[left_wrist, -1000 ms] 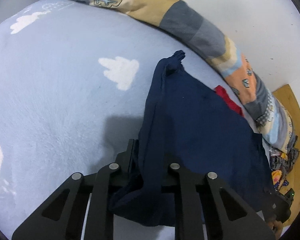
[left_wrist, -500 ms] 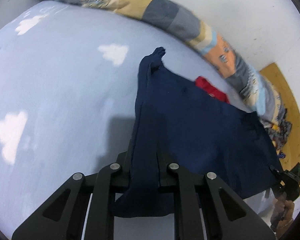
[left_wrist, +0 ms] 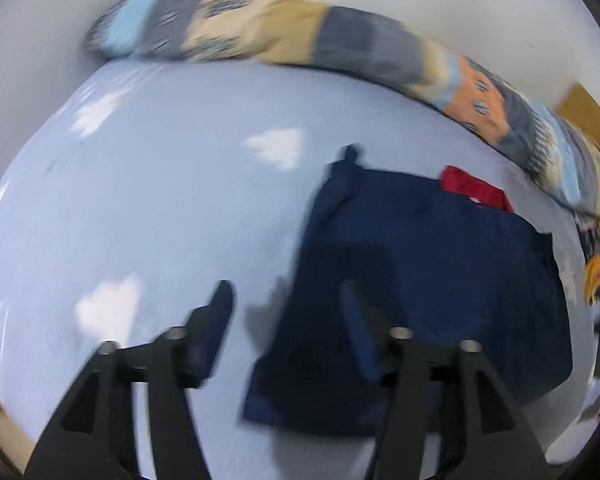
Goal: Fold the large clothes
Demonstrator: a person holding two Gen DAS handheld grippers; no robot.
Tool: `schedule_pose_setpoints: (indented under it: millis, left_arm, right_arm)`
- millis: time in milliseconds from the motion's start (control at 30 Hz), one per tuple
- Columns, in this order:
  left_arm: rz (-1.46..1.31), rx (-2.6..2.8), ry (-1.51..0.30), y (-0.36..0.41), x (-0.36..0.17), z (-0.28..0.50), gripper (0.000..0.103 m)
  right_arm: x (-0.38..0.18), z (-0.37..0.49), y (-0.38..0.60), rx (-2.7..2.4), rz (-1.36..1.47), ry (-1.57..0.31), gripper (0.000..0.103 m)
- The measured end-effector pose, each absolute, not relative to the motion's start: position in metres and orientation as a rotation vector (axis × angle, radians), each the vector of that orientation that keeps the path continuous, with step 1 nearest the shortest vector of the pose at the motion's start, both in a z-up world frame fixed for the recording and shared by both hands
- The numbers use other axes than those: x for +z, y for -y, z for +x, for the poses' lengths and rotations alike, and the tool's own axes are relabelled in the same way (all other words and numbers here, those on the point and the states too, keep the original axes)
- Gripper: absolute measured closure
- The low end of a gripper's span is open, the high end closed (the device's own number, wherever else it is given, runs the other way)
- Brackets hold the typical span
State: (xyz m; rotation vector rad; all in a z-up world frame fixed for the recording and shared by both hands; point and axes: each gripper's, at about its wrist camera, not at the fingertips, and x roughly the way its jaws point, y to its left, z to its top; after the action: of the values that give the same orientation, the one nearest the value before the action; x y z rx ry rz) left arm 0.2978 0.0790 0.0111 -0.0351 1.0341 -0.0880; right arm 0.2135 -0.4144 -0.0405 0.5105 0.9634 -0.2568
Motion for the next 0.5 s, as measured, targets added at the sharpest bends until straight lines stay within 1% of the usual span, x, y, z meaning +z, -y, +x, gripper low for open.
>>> schedule_pose_setpoints:
  millis: [33, 67, 133, 267, 333, 467, 500]
  left_arm:
    - [-0.007, -0.110, -1.032, -0.064, 0.007, 0.313, 0.035]
    - [0.018, -0.135, -1.037, -0.052, 0.002, 0.324, 0.035]
    - [0.084, -0.174, -1.051, -0.029, -0.014, 0.351, 0.035]
    - [0.122, -0.183, -1.123, -0.012, -0.054, 0.387, 0.035]
    - [0.146, -0.155, -1.150, -0.014, -0.069, 0.400, 0.035]
    - [0.150, -0.145, -1.177, -0.017, -0.086, 0.413, 0.021]
    - [0.157, -0.148, -1.183, -0.015, -0.086, 0.414, 0.019]
  right_arm:
    - [-0.039, 0.232, 0.408, -0.237, 0.475, -0.960, 0.071]
    - [-0.038, 0.253, 0.402, -0.219, 0.446, -0.955, 0.071]
    - [-0.041, 0.301, 0.392, -0.162, 0.418, -0.940, 0.077]
    - [-0.070, 0.371, 0.382, -0.105, 0.441, -1.011, 0.078]
    - [-0.088, 0.397, 0.382, -0.136, 0.390, -1.059, 0.077]
    - [-0.123, 0.419, 0.390, -0.137, 0.372, -1.189, 0.080]
    - [-0.127, 0.419, 0.394, -0.133, 0.370, -1.195, 0.080]
